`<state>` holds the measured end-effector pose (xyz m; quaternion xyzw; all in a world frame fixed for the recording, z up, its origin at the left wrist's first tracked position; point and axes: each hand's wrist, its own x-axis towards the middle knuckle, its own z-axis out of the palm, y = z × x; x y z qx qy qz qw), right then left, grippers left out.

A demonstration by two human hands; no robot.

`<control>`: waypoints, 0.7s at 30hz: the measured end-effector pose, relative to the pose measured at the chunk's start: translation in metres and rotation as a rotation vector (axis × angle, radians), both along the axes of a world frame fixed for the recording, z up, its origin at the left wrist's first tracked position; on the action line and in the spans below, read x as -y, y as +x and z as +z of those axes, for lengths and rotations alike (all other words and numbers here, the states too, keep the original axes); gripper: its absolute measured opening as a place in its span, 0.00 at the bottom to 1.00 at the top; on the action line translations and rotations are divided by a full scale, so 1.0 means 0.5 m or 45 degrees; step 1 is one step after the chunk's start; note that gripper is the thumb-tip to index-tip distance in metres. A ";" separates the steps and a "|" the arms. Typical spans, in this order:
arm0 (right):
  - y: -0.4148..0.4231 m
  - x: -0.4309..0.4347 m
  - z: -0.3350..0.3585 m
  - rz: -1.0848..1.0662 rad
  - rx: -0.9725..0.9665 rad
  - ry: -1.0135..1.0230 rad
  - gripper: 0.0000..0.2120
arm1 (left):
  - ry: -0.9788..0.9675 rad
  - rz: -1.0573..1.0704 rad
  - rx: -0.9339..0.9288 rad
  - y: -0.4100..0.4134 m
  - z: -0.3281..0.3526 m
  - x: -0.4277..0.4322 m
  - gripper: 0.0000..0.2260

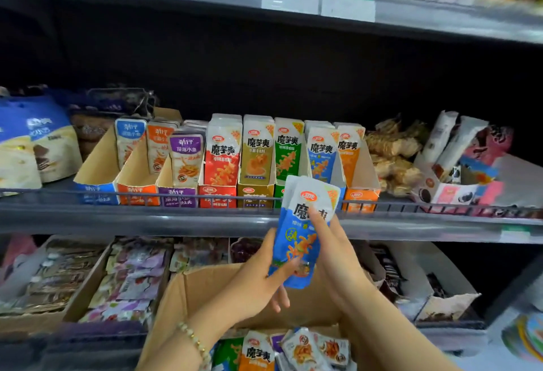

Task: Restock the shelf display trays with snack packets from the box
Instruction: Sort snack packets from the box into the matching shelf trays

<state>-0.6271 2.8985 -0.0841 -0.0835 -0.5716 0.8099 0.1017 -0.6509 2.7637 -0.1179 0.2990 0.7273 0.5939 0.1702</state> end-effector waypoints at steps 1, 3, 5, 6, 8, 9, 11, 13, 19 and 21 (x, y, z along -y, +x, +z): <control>-0.004 -0.006 0.006 -0.015 -0.016 0.094 0.15 | -0.014 -0.003 -0.013 -0.004 0.005 -0.006 0.18; -0.011 -0.030 0.024 0.005 -0.086 0.272 0.17 | -0.026 0.012 -0.044 -0.017 0.020 -0.015 0.20; -0.018 -0.067 0.052 0.076 -0.224 0.431 0.26 | -0.066 0.026 -0.106 -0.034 0.037 -0.021 0.21; -0.021 -0.089 0.070 0.108 -0.279 0.510 0.32 | -0.111 0.031 -0.140 -0.043 0.047 -0.025 0.20; -0.031 -0.134 0.112 0.160 -0.306 0.665 0.37 | -0.259 0.026 -0.216 -0.060 0.076 -0.034 0.23; -0.036 -0.155 0.134 0.177 -0.290 0.736 0.37 | -0.316 0.017 -0.246 -0.071 0.090 -0.042 0.24; -0.049 -0.189 0.170 0.190 -0.263 0.845 0.31 | -0.363 0.016 -0.290 -0.097 0.119 -0.063 0.29; -0.062 -0.217 0.198 0.188 -0.271 0.899 0.27 | -0.424 0.035 -0.338 -0.126 0.142 -0.088 0.33; -0.119 -0.301 0.243 0.091 -0.265 0.953 0.25 | -0.306 -0.005 -0.404 -0.175 0.195 -0.165 0.20; -0.145 -0.329 0.244 -0.021 -0.270 0.940 0.25 | -0.338 0.109 -0.460 -0.194 0.201 -0.174 0.20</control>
